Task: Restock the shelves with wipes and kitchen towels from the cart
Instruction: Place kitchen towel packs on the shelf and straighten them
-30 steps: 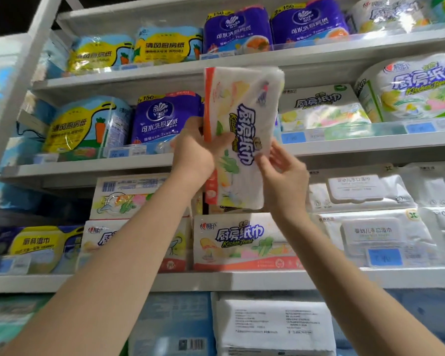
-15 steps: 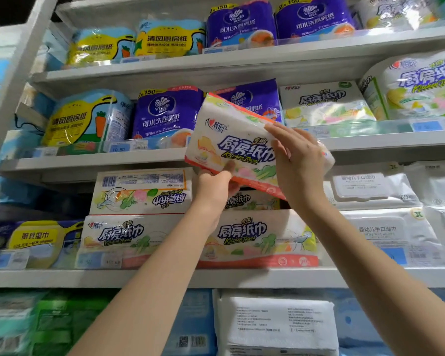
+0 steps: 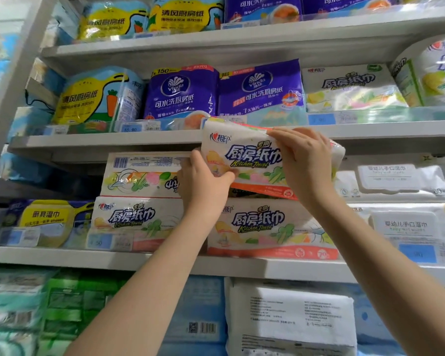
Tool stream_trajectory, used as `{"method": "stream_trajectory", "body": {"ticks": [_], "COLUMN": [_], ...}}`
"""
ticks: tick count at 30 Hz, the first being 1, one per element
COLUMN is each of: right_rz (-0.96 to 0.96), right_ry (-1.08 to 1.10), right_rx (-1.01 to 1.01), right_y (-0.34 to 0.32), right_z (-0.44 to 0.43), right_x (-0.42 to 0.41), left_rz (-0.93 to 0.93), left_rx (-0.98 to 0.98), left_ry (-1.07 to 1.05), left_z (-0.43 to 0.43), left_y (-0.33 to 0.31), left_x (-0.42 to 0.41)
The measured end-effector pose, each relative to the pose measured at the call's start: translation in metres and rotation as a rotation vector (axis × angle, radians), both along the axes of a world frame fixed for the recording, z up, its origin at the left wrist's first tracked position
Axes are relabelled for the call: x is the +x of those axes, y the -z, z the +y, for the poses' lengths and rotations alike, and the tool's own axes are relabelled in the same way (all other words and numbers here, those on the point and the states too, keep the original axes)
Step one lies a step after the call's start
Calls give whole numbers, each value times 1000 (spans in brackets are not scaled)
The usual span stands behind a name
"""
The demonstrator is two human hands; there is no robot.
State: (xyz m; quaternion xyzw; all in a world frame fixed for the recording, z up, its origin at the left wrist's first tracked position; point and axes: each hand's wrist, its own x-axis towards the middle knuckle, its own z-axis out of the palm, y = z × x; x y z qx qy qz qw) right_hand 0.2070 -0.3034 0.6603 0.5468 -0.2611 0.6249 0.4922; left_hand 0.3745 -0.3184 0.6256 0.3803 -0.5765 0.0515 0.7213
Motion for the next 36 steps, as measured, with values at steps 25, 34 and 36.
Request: {"method": "stream_trajectory", "body": {"ticks": [25,34,36], "right_rz": [-256,-187,-155], "right_ry": [219,167,143], "right_rx": [436,505,542], "right_y": [48,47,49], "right_z": [2,-11,-15], "right_x": [-34,-36,-39], "left_rz": [-169,-217,-199], "left_rx": [94,152,141], "left_ry": [-60,-250,-239], "left_z": [-19,-29,-32], "left_y": [7,1,2], "left_x": [3,2,4]}}
